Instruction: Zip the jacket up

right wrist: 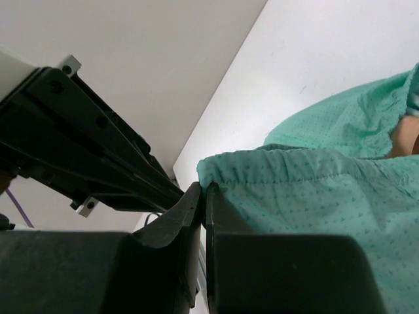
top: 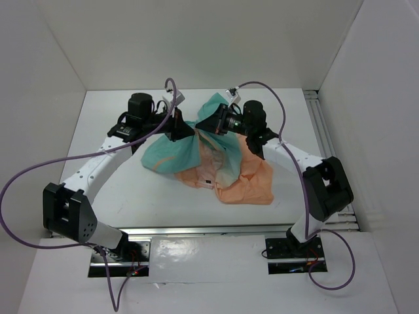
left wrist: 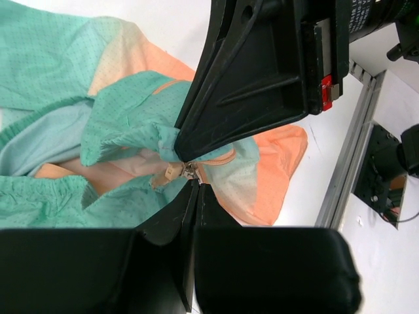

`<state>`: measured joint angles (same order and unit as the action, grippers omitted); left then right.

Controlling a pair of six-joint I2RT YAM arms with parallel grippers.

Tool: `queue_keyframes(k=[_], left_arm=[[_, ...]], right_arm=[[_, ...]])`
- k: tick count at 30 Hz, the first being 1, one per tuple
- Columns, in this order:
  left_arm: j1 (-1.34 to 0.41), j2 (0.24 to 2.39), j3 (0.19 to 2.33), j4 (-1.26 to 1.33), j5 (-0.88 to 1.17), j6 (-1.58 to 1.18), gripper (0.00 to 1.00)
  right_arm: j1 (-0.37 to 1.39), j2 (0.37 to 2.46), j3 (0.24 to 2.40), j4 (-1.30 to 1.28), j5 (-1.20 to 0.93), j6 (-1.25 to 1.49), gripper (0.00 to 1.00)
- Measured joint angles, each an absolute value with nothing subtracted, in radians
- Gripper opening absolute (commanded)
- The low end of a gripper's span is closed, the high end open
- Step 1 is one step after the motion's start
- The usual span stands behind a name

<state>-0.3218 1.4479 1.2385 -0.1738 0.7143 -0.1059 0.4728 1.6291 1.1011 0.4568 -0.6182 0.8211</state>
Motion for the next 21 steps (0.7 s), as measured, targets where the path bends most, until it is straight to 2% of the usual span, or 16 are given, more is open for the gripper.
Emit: queue_keyframes(k=[21], left_arm=[[-0.327, 1.437, 1.236, -0.136, 0.633, -0.139, 0.0]], right_arm=[[0.503, 1.66, 1.19, 0.421, -0.506, 0.843, 0.0]])
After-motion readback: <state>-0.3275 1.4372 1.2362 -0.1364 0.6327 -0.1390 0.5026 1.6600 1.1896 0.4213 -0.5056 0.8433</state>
